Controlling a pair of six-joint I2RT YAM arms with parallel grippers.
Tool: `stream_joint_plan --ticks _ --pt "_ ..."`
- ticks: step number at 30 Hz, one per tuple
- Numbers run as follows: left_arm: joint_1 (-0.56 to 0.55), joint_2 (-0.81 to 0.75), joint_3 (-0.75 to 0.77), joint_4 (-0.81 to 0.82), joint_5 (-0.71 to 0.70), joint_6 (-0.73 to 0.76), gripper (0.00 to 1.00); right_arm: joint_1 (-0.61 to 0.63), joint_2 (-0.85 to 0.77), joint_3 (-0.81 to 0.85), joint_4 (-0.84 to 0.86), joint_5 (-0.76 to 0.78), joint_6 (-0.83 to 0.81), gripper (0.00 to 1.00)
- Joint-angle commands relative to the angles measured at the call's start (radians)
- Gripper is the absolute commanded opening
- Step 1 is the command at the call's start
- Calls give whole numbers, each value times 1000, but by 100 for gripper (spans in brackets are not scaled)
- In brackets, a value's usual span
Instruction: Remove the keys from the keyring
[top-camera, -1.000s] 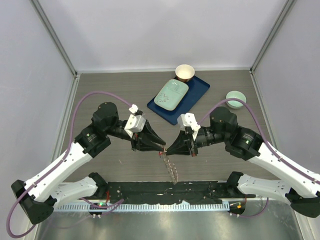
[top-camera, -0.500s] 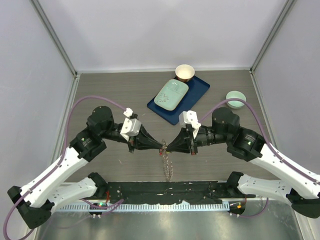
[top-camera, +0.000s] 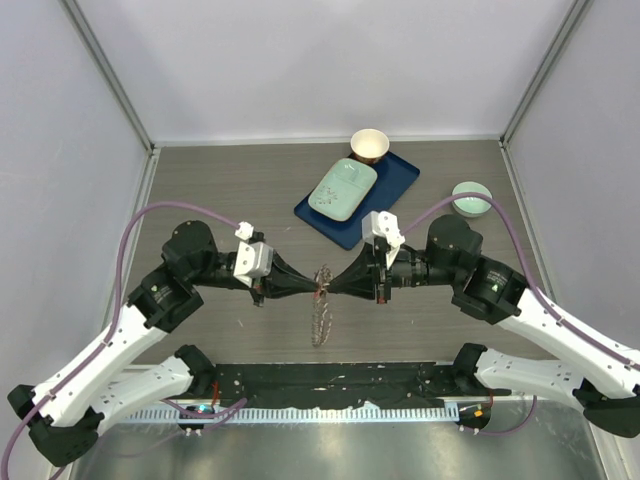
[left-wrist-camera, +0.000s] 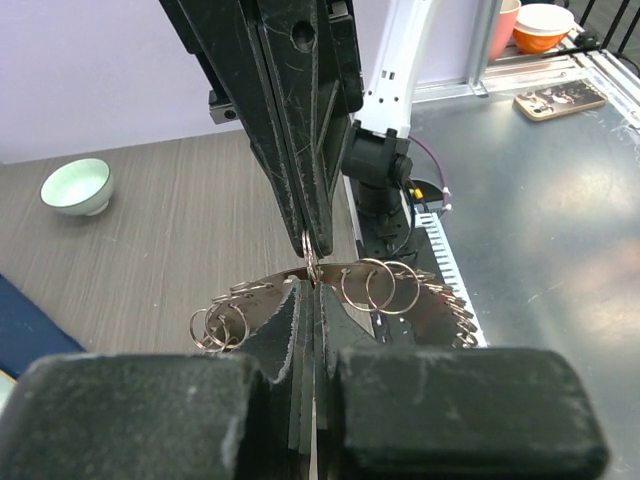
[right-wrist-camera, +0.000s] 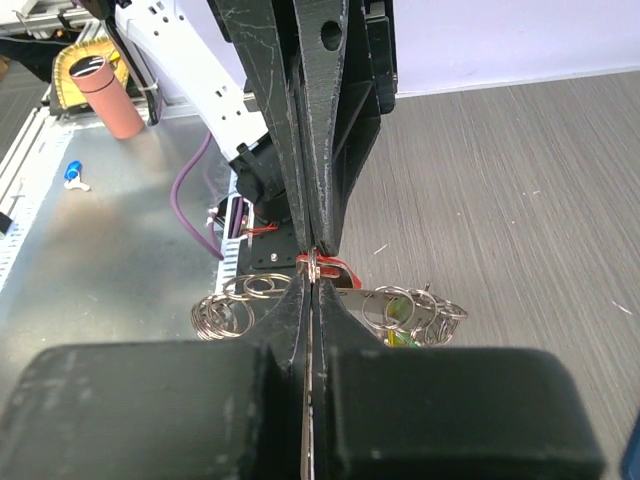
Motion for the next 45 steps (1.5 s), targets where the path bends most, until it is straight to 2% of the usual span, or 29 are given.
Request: stream_joint_plan --ticks 1,15,18,20,22,23,26,31,32,34,38,39,41,42,43,45 --pt "-7 -6 -15 -6 -21 10 0 1 -24 -26 222 14 95 1" --pt "-7 -43 -47 -4 -70 0 0 -2 -53 -49 252 101 80 1" --pt "-8 -47 -52 -1 -76 -3 0 -1 -78 -78 307 117 93 1" --pt "-7 -52 -50 11 -113 -23 13 -1 -85 -114 376 112 132 1" --pt "-7 -60 -47 29 -161 -56 30 -1 -84 -122 401 101 144 1" --pt "-7 -63 -47 37 -183 -71 43 -1 -81 -122 399 98 147 1" --pt "-7 -81 -38 43 -226 -86 50 -1 -84 -129 401 92 142 1" --pt "-7 -89 -18 22 -266 -82 52 -1 -90 -131 395 118 139 1" --pt "-7 -92 -16 16 -312 -80 54 -1 -93 -132 393 138 139 1" --pt "-7 -90 -19 -3 -382 -91 66 -1 -92 -128 362 247 141 1" --pt "-7 -90 -42 -29 -571 -127 66 -1 -76 -108 280 322 127 1" --pt "-7 -95 -48 -29 -679 -144 67 -1 -69 -100 235 325 129 1" --pt "-7 -99 -79 -17 -778 -193 75 -1 -63 -94 215 366 138 1" --pt "-7 -104 -91 -7 -854 -210 82 -3 -62 -97 204 391 142 1" --pt "-5 -106 -104 -3 -889 -226 93 -1 -62 -102 197 419 148 1" --pt "-5 -106 -136 7 -967 -279 100 -1 -53 -103 163 514 150 1"
